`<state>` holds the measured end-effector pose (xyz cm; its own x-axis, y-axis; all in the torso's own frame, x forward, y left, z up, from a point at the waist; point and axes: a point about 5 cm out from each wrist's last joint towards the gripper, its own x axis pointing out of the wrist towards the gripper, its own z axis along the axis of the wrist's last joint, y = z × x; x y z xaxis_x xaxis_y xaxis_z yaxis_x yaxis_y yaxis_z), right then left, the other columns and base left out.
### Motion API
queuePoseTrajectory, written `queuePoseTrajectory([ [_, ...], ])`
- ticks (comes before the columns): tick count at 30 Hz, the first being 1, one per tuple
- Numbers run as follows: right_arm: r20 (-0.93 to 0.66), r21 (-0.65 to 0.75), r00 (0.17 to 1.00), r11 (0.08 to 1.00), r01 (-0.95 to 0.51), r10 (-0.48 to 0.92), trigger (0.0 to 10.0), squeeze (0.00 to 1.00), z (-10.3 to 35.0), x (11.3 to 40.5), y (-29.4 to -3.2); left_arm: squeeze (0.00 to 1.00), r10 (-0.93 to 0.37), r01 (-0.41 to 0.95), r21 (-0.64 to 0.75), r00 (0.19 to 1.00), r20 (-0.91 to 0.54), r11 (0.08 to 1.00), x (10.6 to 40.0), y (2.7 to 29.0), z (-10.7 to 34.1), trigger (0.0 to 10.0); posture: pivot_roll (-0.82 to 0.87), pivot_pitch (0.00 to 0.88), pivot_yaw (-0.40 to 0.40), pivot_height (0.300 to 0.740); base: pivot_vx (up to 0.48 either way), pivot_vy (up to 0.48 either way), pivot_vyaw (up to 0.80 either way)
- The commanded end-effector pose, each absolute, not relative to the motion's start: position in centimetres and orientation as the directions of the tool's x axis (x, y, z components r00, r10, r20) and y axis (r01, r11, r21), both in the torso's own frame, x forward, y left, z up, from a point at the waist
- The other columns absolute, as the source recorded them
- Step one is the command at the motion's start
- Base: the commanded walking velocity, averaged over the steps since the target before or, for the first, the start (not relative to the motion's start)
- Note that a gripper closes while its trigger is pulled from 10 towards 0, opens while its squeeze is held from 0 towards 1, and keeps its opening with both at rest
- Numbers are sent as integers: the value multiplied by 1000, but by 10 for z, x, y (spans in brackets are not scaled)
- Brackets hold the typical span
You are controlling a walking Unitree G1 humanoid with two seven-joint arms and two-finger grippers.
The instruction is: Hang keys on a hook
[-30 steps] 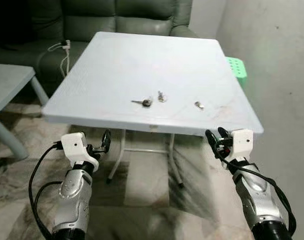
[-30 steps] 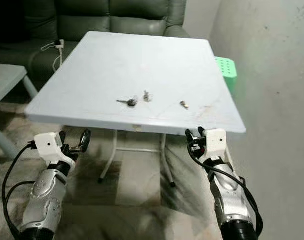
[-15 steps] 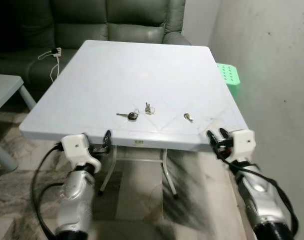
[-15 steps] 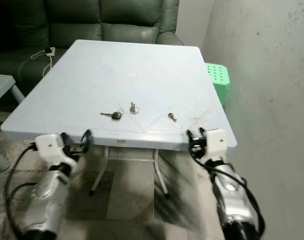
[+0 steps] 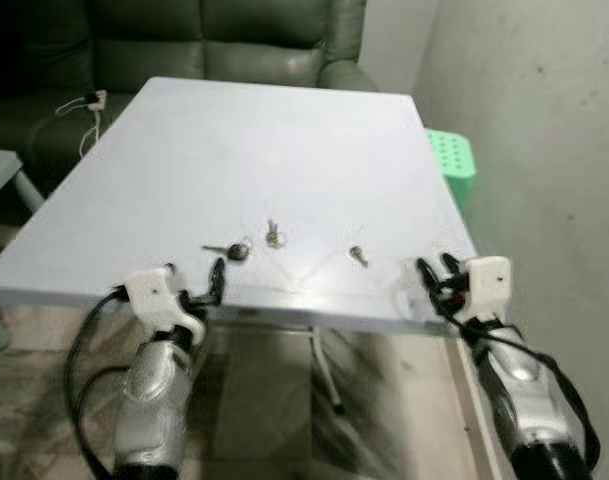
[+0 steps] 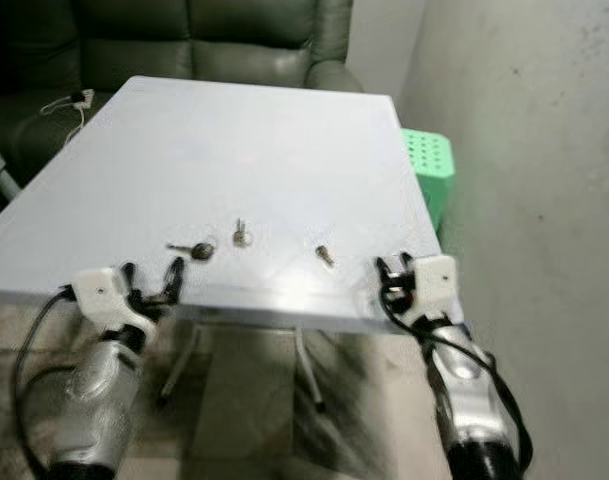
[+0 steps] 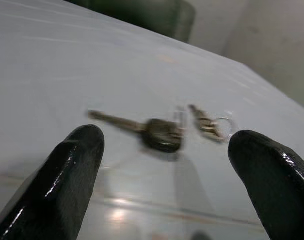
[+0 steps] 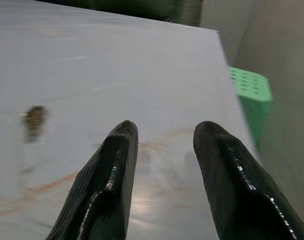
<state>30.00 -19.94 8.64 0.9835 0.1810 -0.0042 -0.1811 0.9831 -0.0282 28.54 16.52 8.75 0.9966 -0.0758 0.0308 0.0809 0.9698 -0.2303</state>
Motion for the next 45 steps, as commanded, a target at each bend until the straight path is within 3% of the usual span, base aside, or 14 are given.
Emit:
queuePoseTrajectory([
  [1,5,-22,983,982,-185,186,10000,0,89,301,-198,0,-51,56,-216,998,29,975,283,173,88,10000,27,72,-88,740,0,0,0],
  [25,95,-25,991,996,-89,91,10000,0,101,295,-212,0,-64,70,-221,997,37,973,278,172,89,10000,20,79,-83,740,0,0,0],
  [45,86,-15,994,998,-61,62,10000,0,98,289,-210,0,-80,86,-225,996,36,971,275,174,91,10000,18,92,-76,740,0,421,0],
])
